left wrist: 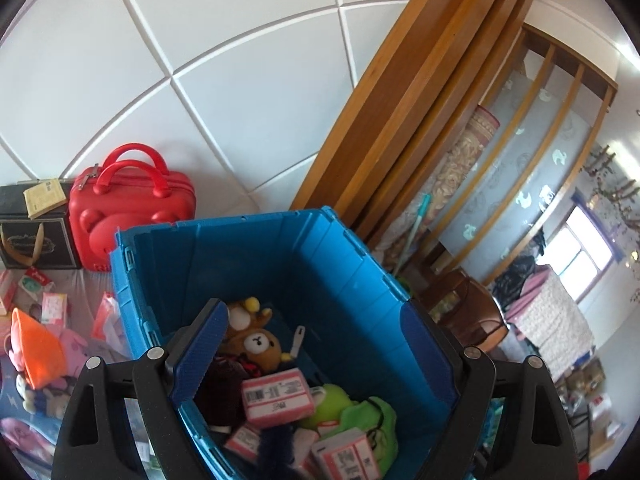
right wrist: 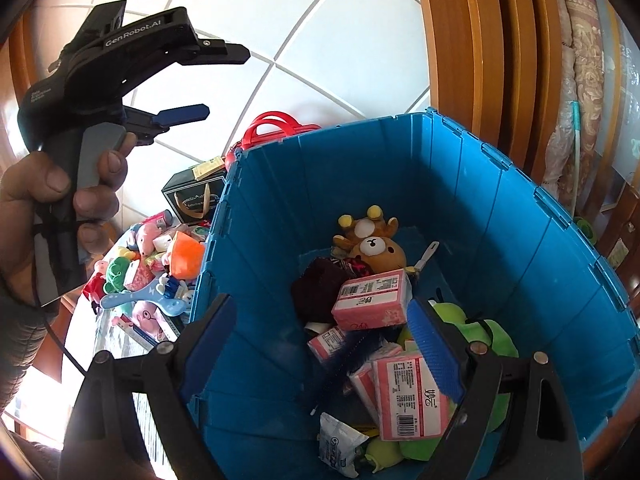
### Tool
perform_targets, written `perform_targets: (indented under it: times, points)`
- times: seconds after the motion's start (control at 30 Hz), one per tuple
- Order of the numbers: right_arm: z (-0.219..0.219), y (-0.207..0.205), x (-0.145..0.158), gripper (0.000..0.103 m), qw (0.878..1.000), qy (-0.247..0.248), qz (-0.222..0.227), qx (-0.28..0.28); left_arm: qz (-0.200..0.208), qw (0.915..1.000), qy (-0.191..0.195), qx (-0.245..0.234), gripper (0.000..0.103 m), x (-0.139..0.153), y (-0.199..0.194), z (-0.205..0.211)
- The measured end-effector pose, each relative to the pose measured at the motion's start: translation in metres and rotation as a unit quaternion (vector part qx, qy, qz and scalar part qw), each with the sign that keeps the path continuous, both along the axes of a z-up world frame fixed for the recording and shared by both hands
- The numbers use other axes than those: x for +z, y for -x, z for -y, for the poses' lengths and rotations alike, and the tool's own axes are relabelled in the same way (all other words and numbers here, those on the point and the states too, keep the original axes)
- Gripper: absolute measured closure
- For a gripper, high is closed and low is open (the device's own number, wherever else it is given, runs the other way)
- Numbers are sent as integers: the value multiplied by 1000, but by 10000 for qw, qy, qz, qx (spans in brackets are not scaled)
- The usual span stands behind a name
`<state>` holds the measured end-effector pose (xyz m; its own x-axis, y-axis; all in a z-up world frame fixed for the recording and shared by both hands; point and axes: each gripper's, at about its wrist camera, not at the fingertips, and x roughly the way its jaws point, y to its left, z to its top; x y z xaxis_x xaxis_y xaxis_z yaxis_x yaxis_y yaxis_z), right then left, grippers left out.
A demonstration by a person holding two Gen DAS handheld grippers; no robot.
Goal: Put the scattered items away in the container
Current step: 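Open both tools to drop the tissue pack and wipe packet into the crate, then withdraw both open tools from the crate back toward the pile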
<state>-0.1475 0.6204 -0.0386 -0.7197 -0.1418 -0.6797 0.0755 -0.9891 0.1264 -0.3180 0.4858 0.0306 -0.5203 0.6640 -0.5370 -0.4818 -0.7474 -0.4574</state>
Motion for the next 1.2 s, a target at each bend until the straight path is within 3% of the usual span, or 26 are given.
perform_targets:
  times: [0.37,0.7,0.93,1.2]
  points:
    - [35,0,4,15,9994,-209,-91,256,63,9995,38,320,15,-12,-20,49]
    - [102,9,6,13,9959,-376,-153,807,387,9942,45,1002,14,-57,-48,149]
    - [161,19,-10,12,9916,-374,77,1239,1033,9819,310,1555,14,-122,-79,231]
    - [216,18,-28,12,9874,-516,237,1478,1841,9572,430,2191,14,-204,-103,315]
